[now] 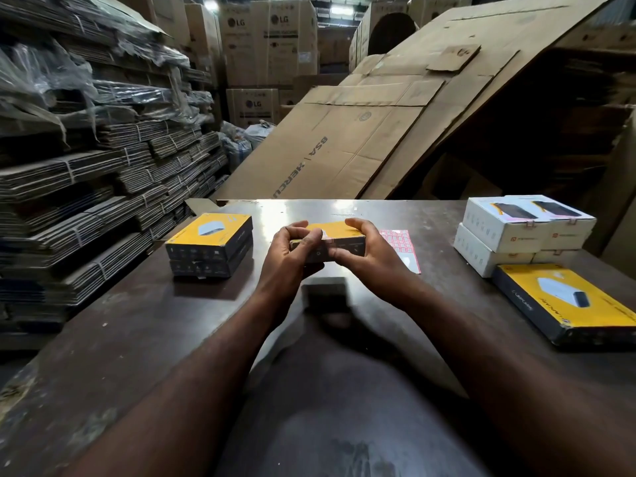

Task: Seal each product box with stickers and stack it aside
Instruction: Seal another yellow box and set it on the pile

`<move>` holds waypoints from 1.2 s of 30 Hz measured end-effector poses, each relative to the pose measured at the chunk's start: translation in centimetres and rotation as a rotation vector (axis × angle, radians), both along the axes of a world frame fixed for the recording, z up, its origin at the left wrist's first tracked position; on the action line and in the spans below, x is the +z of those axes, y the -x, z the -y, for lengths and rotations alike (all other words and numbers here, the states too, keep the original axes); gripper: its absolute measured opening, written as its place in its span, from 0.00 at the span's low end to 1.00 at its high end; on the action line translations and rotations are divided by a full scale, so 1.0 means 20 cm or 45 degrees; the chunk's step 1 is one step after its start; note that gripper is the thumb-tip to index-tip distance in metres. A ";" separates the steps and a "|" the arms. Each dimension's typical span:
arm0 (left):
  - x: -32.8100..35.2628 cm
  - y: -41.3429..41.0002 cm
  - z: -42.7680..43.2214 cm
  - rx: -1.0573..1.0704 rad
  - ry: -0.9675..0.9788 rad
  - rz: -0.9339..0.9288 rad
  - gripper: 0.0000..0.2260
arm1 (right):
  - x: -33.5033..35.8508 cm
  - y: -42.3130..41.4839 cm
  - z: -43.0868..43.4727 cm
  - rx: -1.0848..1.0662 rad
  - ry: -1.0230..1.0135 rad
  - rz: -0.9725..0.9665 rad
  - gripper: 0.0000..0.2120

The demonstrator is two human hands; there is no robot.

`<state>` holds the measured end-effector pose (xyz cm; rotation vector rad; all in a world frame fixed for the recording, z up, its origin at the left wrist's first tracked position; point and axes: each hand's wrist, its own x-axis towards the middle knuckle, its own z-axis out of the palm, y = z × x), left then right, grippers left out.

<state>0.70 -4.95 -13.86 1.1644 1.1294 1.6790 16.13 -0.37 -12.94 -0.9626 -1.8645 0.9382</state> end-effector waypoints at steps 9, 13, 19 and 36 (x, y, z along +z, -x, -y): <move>0.00 0.02 0.00 0.058 -0.033 -0.096 0.16 | -0.06 -0.01 -0.03 0.035 -0.286 0.203 0.41; 0.01 0.04 0.01 -0.059 -0.006 -0.147 0.19 | -0.07 -0.03 -0.07 -0.070 -0.468 0.190 0.32; -0.02 0.06 0.01 -0.029 -0.156 -0.562 0.32 | -0.05 -0.06 -0.10 -0.098 -0.328 -0.235 0.20; 0.00 0.10 -0.01 0.141 0.116 -0.501 0.19 | 0.02 -0.08 -0.08 -0.327 0.142 -0.396 0.18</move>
